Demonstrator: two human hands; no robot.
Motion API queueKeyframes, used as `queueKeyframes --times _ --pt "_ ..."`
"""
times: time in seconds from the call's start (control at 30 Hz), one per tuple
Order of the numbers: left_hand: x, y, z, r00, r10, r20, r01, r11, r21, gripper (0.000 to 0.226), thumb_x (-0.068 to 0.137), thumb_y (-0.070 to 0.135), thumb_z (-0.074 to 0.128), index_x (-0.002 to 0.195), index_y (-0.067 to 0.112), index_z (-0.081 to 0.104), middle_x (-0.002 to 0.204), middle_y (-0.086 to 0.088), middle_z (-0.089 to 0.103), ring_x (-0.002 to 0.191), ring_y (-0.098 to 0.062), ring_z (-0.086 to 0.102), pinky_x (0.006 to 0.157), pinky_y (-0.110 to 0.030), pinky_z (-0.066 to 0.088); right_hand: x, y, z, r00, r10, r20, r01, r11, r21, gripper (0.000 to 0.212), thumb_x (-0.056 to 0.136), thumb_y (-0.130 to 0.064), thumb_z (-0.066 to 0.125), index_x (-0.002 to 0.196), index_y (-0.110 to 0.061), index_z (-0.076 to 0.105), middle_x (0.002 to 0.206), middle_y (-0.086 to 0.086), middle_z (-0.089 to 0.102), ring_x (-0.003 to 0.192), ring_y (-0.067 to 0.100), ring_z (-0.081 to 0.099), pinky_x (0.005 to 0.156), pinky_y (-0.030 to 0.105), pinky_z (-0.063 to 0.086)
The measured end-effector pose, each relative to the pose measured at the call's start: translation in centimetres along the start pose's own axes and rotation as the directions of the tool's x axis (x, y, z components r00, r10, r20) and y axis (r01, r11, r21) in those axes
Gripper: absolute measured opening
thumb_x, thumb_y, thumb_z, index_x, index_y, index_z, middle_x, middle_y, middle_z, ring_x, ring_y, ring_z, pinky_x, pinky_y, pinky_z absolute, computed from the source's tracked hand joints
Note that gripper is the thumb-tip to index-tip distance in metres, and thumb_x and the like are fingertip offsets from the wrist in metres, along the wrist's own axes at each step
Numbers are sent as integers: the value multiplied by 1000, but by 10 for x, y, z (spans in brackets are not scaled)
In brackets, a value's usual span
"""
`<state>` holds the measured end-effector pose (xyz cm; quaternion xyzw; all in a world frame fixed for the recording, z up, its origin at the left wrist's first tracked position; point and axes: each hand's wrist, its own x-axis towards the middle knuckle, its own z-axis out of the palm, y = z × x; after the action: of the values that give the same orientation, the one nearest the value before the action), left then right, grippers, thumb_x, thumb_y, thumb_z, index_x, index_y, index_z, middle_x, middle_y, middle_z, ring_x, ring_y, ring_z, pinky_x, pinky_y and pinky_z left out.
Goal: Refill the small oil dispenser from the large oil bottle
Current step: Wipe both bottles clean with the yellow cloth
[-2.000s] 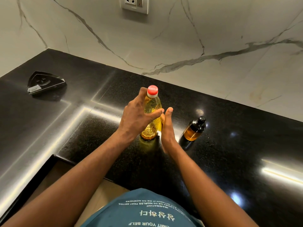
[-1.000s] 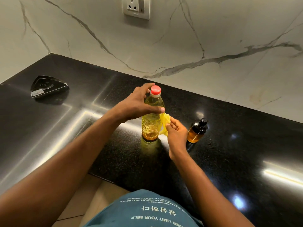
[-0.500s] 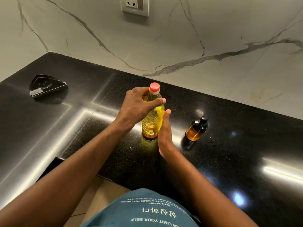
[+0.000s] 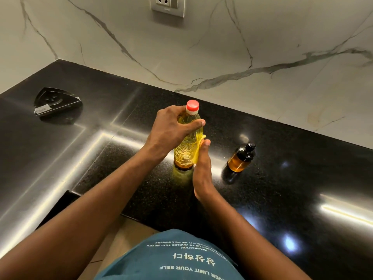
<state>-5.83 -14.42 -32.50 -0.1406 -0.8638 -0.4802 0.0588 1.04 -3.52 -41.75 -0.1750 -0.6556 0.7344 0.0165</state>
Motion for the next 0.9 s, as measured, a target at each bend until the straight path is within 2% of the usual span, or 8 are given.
queueKeyframes --times 0.07,0.17,0.3,0.47,0.57,0.7,0.77,0.9 --pt "0 -1 0 1000 -5 -4 5 1000 2 39 82 50 81 106 19 78 98 1 74 91 -10 71 83 -34 61 17 -10 -2 1000 11 18 -11 1000 8 56 107 -66 17 115 -42 68 103 -20 77 98 -6 72 84 17 56" --pt "-1 -2 1 1000 0 -23 1 1000 10 39 83 51 81 105 19 78 95 1 73 88 -10 70 80 -32 60 28 -13 -1 999 3 32 -2 1000 -29 63 106 -68 16 114 -41 72 111 -12 78 105 2 73 102 35 57" --pt "-2 -4 2 999 28 -36 -27 999 30 40 84 49 80 107 17 77 96 0 72 87 -10 68 74 -22 56 7 15 -1 999 -28 23 29 999 -41 72 98 -82 21 143 -40 58 135 -6 71 124 10 67 113 45 48" --pt "-1 -2 1 999 34 -37 -33 999 23 39 83 47 81 107 17 77 95 2 70 86 -8 65 72 -16 50 -14 35 6 999 -33 2 33 999 -30 81 93 -84 24 159 -39 39 153 -12 56 140 4 52 119 34 37" --pt "-2 -2 2 999 38 -22 -38 999 7 35 83 48 81 102 19 78 91 4 72 84 -7 67 72 -23 54 15 23 5 996 71 -52 -70 997 21 77 97 -83 21 143 -35 60 134 -6 71 123 9 67 111 39 48" --pt "-1 -1 2 998 50 -29 -50 999 17 38 84 48 80 105 16 77 93 2 70 84 -7 66 73 -21 53 43 8 7 982 184 -39 -179 979 102 69 103 -74 18 102 -33 74 100 -6 80 96 10 76 82 28 54" --pt "-1 -2 2 998 50 -26 -50 999 17 38 85 48 80 104 16 77 93 2 70 85 -7 66 73 -21 52 38 8 10 980 196 -43 -192 978 87 66 103 -73 19 104 -35 72 100 -8 79 95 9 75 82 27 54" --pt "-2 -3 3 998 52 -42 -52 999 13 35 84 49 80 99 18 77 89 3 69 81 -8 65 70 -22 52 6 33 2 987 155 -30 -152 984 91 69 98 -76 22 129 -34 67 121 -8 77 111 4 72 103 28 51"
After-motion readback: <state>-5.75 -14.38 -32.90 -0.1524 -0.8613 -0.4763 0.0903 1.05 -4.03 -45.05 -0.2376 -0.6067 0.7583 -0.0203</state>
